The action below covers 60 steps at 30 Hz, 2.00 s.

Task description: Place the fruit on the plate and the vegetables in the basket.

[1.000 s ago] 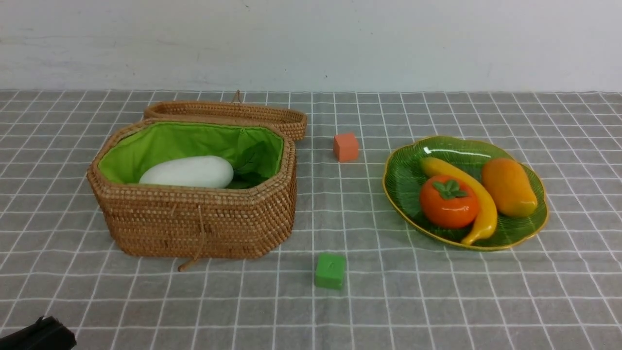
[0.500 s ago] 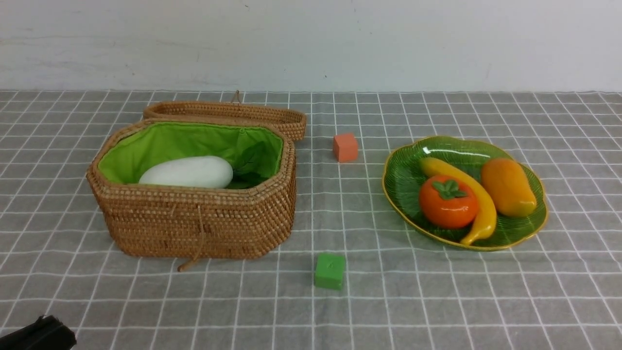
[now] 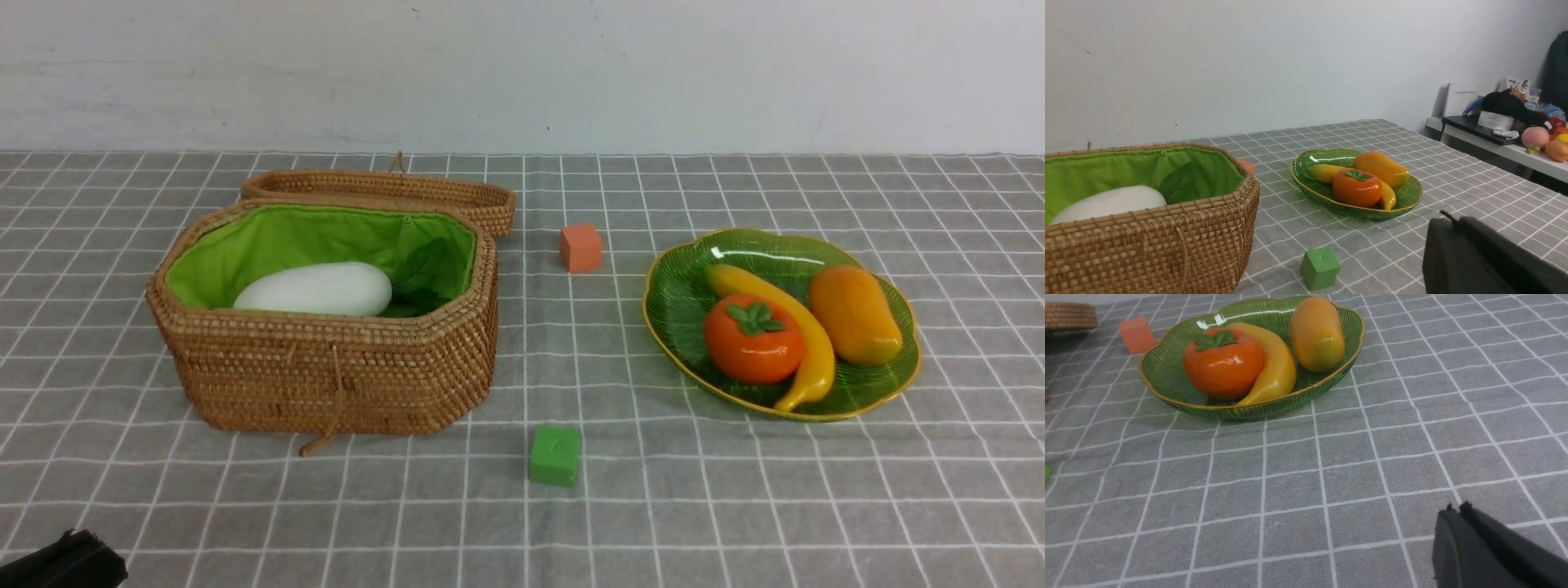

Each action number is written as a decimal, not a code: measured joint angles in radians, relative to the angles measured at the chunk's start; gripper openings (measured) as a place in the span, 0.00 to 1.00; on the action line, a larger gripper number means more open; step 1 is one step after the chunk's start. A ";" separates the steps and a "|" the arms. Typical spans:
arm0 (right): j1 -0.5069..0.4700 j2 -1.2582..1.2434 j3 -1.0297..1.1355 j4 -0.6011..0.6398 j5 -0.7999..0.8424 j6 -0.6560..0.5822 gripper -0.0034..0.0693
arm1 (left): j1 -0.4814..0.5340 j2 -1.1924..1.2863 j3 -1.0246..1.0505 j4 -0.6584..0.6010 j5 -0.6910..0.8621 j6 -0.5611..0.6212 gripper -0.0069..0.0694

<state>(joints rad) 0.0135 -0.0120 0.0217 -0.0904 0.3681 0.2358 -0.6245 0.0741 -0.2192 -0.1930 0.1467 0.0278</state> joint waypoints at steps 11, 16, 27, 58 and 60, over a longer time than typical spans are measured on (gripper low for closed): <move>0.000 0.000 -0.001 0.000 0.001 0.000 0.03 | 0.000 0.000 0.004 0.006 -0.016 0.000 0.10; 0.000 0.000 -0.001 0.000 0.002 0.000 0.03 | 0.159 -0.002 0.069 0.052 -0.106 -0.001 0.07; 0.000 0.000 -0.002 0.000 0.007 0.000 0.04 | 0.495 -0.081 0.248 0.056 0.192 -0.096 0.07; 0.000 0.000 -0.002 0.000 0.007 0.000 0.08 | 0.536 -0.081 0.251 0.048 0.237 -0.156 0.08; 0.000 0.000 -0.002 0.000 0.007 0.000 0.08 | 0.556 -0.081 0.251 0.048 0.237 -0.156 0.08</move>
<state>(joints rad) 0.0135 -0.0120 0.0198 -0.0904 0.3753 0.2358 -0.0681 -0.0074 0.0317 -0.1446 0.3837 -0.1279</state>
